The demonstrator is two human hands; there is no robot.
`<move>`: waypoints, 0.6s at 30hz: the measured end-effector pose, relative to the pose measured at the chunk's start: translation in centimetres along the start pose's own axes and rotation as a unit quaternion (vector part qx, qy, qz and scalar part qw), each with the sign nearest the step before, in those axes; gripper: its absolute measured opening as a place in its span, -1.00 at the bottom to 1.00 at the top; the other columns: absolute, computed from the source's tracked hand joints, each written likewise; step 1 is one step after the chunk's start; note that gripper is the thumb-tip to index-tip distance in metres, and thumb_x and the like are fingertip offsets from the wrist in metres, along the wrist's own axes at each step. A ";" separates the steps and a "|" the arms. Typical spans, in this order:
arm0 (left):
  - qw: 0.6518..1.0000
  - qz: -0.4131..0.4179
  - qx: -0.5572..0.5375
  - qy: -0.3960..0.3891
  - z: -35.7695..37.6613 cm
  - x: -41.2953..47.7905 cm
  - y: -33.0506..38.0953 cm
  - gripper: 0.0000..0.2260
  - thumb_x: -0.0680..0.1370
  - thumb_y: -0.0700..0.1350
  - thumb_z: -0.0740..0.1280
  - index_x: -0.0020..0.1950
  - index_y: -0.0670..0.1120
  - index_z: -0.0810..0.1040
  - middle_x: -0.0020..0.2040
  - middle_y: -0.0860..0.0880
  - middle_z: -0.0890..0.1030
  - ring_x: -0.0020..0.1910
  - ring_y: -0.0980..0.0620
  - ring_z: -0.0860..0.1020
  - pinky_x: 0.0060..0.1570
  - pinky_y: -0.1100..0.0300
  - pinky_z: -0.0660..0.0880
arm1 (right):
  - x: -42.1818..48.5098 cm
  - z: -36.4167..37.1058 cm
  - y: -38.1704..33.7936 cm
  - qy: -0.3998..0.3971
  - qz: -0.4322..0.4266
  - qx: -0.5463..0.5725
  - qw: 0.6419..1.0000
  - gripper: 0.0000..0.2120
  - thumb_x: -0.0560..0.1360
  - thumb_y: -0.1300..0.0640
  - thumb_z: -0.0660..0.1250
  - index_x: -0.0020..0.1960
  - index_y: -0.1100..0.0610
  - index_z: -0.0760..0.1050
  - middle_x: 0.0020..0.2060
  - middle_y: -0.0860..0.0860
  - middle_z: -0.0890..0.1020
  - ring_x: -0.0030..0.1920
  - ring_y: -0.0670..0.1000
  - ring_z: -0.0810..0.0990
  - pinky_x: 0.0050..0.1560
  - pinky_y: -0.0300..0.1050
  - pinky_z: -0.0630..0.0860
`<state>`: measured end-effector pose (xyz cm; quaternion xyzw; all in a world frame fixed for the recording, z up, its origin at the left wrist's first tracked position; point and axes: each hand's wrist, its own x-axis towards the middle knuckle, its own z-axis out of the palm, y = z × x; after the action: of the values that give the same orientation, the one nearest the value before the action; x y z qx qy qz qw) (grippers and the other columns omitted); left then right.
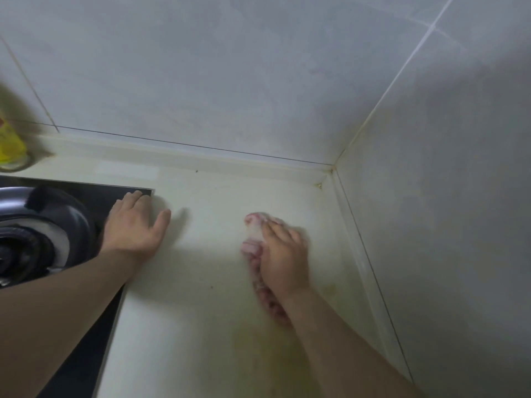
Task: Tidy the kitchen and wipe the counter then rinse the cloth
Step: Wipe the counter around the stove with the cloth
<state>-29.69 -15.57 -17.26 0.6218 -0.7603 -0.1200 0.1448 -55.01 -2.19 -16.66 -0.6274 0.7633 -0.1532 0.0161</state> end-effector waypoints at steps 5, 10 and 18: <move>1.000 -0.007 -0.007 -0.004 0.1 0.1 0.0 -0.16 0.41 0.29 -0.10 0.32 -0.34 0.46 0.41 -0.33 0.40 0.45 -0.27 0.29 0.46 -0.08 0.11 | -0.9 -2.7 6.7 0.047 0.077 -0.019 0.996 -0.42 0.39 0.08 0.06 0.39 0.06 0.46 0.29 0.01 0.55 0.23 0.09 0.48 0.26 0.03 0.46; 1.000 -0.006 -0.006 -0.004 0.0 0.0 0.1 -0.16 0.41 0.30 -0.10 0.32 -0.33 0.45 0.41 -0.31 0.40 0.45 -0.25 0.28 0.47 -0.07 0.11 | -1.8 -2.4 7.1 0.074 0.143 0.011 0.987 -0.35 0.41 0.06 -0.05 0.43 0.20 0.43 0.36 0.13 0.50 0.31 0.18 0.47 0.33 0.06 0.45; 1.000 -0.009 0.004 -0.012 -0.3 -0.2 0.4 -0.20 0.44 0.28 -0.08 0.35 -0.33 0.43 0.44 -0.31 0.37 0.48 -0.24 0.25 0.48 -0.06 0.08 | -3.0 -1.7 6.5 0.053 0.126 0.030 0.990 -0.52 0.55 0.22 0.14 0.47 0.08 0.40 0.40 0.01 0.49 0.41 0.10 0.38 0.42 0.05 0.34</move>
<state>-29.94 -15.32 -16.87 0.6281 -0.7565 -0.1255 0.1319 -60.94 2.18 -17.19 -0.5167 0.8309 -0.2059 0.0137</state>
